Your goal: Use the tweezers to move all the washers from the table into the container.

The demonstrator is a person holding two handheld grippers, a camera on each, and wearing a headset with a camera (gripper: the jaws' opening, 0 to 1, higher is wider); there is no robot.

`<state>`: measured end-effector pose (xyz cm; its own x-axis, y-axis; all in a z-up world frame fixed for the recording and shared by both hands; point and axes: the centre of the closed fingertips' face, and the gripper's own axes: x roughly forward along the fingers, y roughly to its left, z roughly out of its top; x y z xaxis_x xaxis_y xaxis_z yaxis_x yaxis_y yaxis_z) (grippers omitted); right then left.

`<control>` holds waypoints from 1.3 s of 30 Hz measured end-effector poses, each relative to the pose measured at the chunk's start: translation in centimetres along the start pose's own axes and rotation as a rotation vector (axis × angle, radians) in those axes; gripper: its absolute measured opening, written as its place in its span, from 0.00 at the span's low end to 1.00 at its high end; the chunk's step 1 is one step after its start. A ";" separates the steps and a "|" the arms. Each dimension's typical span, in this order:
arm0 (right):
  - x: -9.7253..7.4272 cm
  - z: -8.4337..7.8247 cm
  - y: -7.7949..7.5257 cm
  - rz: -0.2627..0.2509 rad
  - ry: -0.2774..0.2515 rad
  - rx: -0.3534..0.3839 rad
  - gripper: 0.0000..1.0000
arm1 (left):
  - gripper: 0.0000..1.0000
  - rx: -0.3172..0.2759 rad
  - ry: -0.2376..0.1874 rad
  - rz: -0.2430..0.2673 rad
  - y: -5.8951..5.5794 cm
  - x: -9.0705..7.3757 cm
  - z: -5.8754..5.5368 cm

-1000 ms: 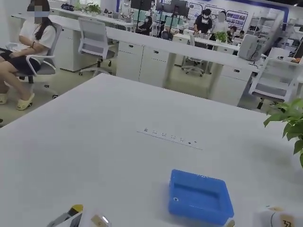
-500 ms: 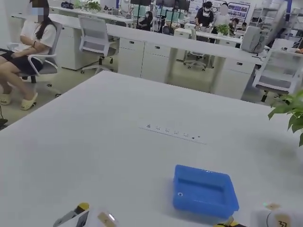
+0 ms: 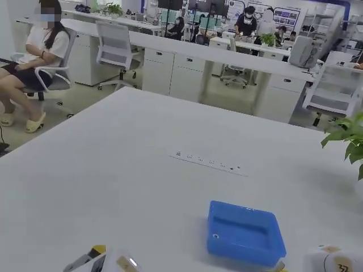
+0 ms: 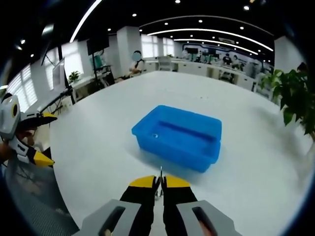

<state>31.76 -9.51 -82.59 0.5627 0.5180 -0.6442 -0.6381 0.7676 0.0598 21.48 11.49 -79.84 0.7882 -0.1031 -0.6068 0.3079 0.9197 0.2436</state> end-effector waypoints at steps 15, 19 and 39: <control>-2.1 2.7 0.0 0.017 -0.043 -0.008 0.01 | 0.85 0.005 -0.008 -0.003 -0.1 0.0 0.2; -2.7 4.1 0.0 0.017 -0.067 -0.015 0.01 | 0.85 0.000 -0.010 0.002 0.1 0.0 0.2; -2.4 9.6 -1.8 -0.010 -0.145 -0.070 0.01 | 0.85 -0.010 -0.011 0.004 0.1 -0.1 0.2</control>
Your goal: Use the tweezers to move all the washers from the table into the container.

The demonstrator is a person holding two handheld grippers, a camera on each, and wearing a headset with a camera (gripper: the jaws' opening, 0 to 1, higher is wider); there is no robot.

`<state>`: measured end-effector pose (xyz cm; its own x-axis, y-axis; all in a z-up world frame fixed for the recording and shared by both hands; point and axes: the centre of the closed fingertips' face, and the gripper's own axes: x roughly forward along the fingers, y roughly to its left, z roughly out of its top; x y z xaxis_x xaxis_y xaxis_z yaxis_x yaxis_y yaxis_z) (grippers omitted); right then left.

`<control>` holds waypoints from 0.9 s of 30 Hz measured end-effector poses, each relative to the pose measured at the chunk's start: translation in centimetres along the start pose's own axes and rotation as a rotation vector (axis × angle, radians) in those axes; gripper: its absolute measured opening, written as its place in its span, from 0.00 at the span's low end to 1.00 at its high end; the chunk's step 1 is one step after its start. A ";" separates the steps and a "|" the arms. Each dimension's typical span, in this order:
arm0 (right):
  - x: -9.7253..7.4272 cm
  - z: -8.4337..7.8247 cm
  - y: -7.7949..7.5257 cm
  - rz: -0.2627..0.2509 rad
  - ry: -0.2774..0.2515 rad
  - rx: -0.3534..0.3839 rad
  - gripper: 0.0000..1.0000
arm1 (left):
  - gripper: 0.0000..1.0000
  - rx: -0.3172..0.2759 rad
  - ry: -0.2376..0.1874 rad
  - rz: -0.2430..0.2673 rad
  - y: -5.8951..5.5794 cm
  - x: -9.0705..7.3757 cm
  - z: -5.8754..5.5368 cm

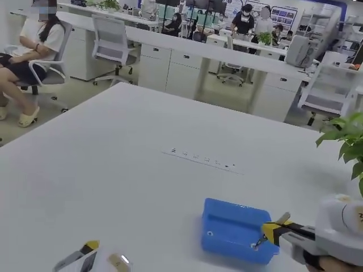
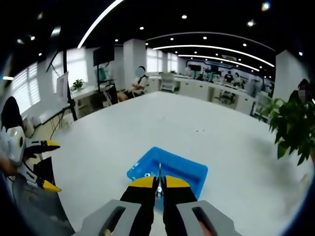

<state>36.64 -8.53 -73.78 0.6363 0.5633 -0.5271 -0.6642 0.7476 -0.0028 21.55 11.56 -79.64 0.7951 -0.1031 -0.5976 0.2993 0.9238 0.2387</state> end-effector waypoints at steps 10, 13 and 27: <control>3.1 0.1 -1.6 -0.020 0.018 -0.011 0.01 | 0.85 0.004 0.024 -0.002 -0.1 0.2 -0.4; 4.1 -0.3 -2.1 -0.027 0.037 -0.016 0.01 | 0.85 0.004 0.028 -0.002 0.0 0.2 -0.5; 7.0 -3.1 -3.8 -0.062 0.110 0.001 0.01 | 0.84 0.012 0.041 -0.019 -0.4 0.4 -0.7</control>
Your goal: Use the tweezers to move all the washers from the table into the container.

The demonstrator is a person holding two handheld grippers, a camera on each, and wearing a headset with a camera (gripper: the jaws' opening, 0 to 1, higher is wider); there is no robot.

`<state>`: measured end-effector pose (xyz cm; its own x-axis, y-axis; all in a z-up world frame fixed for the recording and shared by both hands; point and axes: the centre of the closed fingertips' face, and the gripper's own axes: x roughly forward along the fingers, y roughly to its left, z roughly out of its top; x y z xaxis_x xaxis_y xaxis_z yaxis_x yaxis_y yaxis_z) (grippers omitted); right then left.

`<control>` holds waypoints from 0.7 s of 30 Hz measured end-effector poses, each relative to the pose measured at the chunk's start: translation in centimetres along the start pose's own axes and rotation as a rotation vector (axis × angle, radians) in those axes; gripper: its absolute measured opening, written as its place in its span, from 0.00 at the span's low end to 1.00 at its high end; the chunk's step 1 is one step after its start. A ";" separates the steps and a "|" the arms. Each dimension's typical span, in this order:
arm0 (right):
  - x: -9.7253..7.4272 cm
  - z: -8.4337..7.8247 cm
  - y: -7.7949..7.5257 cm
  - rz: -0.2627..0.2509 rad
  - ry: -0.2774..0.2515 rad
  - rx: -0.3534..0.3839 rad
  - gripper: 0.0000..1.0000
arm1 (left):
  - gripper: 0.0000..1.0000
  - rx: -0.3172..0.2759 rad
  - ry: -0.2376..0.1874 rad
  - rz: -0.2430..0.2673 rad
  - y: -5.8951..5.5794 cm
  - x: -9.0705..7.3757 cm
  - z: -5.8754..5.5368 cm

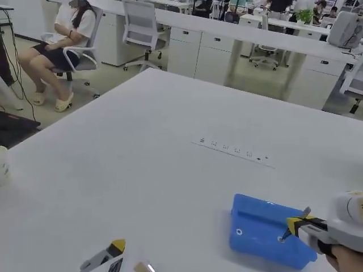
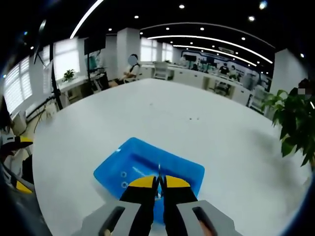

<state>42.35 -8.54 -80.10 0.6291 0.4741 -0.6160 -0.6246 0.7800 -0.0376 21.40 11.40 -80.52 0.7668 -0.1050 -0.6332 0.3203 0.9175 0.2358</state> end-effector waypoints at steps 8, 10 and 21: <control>0.7 -1.1 0.0 0.004 0.027 0.012 0.01 | 0.84 -0.005 -0.003 0.010 0.2 0.0 0.0; 0.9 -1.4 0.2 0.005 0.035 0.012 0.02 | 0.84 -0.008 -0.006 0.018 0.4 0.0 0.1; 1.2 -1.7 0.1 0.013 0.035 0.025 0.02 | 0.80 -0.032 -0.053 0.017 0.5 -0.4 0.9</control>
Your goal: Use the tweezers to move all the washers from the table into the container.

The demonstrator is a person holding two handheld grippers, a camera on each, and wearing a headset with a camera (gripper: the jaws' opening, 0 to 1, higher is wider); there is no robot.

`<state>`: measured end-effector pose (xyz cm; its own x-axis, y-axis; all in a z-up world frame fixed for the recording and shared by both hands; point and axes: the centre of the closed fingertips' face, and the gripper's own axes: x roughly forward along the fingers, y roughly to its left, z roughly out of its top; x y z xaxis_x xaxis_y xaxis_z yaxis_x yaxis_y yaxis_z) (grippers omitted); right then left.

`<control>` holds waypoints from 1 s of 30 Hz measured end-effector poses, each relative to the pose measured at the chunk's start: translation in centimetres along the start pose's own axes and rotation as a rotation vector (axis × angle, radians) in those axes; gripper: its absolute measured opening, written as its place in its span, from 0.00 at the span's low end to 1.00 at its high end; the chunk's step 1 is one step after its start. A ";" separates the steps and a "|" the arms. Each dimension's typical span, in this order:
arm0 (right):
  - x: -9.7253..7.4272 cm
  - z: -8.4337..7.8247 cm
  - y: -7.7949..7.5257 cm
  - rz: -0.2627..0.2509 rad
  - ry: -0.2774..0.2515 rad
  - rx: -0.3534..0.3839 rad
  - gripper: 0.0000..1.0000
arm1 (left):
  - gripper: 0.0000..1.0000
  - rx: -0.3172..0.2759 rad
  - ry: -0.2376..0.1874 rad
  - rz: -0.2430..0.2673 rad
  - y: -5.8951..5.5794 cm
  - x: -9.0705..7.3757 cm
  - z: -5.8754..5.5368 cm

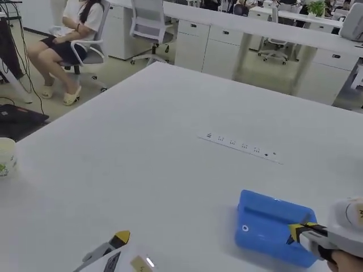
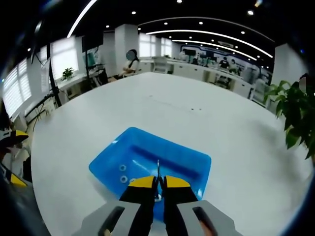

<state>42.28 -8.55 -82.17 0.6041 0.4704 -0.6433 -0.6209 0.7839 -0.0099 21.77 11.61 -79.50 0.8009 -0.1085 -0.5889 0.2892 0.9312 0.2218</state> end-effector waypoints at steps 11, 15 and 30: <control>-1.7 1.6 0.3 0.001 -0.051 0.000 0.03 | 0.82 0.000 -0.084 -0.065 -1.2 -0.7 2.2; -3.6 2.8 1.4 0.015 -0.099 -0.028 0.03 | 0.78 -0.031 -0.107 -0.118 -1.8 -1.3 3.7; -12.9 5.3 9.0 0.230 -0.232 -0.198 0.02 | 0.49 -0.036 -0.249 -0.430 -5.0 -5.3 12.5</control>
<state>31.51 -5.41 -69.91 0.5210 0.7219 -0.4555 -0.8240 0.5645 -0.0478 22.64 3.15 -67.73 0.7152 -0.5610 -0.4168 0.6060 0.7949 -0.0299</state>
